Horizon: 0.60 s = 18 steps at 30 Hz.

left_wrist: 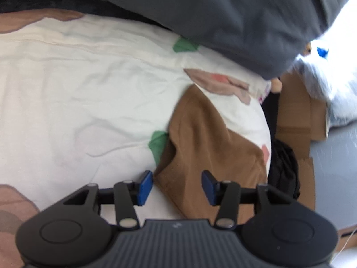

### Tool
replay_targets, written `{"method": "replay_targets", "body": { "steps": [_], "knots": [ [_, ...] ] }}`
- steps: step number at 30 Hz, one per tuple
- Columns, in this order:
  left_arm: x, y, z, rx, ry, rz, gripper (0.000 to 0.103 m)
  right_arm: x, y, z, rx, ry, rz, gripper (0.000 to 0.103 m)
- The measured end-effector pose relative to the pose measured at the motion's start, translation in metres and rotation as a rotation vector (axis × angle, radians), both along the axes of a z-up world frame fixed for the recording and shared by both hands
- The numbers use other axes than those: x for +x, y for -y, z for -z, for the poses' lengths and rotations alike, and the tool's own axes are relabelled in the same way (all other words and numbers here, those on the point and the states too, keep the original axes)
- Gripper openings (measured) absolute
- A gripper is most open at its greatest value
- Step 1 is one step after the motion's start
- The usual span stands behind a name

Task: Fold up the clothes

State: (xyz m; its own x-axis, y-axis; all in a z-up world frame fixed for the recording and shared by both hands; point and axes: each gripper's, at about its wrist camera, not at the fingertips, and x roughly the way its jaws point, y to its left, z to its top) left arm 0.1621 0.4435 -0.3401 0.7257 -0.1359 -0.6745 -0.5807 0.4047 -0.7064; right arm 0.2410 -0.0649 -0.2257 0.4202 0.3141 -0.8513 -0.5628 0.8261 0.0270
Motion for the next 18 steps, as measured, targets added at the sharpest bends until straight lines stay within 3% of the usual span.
{"method": "replay_targets", "body": {
  "steps": [2,4,7,10,14,16,18],
  "knots": [
    [0.009,0.004,-0.001,0.073,-0.041,0.086,0.042,0.000,-0.001,0.000,-0.001,-0.001,0.000,0.081],
    [0.008,0.003,-0.003,0.116,-0.068,0.108,0.012,0.000,-0.001,0.000,-0.001,-0.002,0.001,0.081],
    [0.003,0.000,-0.007,0.158,-0.099,0.106,0.008,-0.001,0.000,0.000,0.003,-0.003,-0.002,0.081],
    [0.002,0.005,-0.011,0.205,-0.140,0.135,0.010,0.000,0.000,0.003,-0.003,-0.009,-0.004,0.081],
    [0.008,0.009,-0.023,0.306,-0.192,0.167,0.023,0.001,-0.002,0.006,-0.008,-0.015,-0.010,0.081],
    [0.010,0.006,-0.031,0.360,-0.198,0.159,0.041,0.000,-0.003,0.006,-0.004,-0.015,-0.015,0.081],
    [0.018,-0.001,-0.040,0.424,-0.186,0.175,0.047,0.001,-0.004,0.008,0.000,-0.017,-0.021,0.081]
  ]
}}
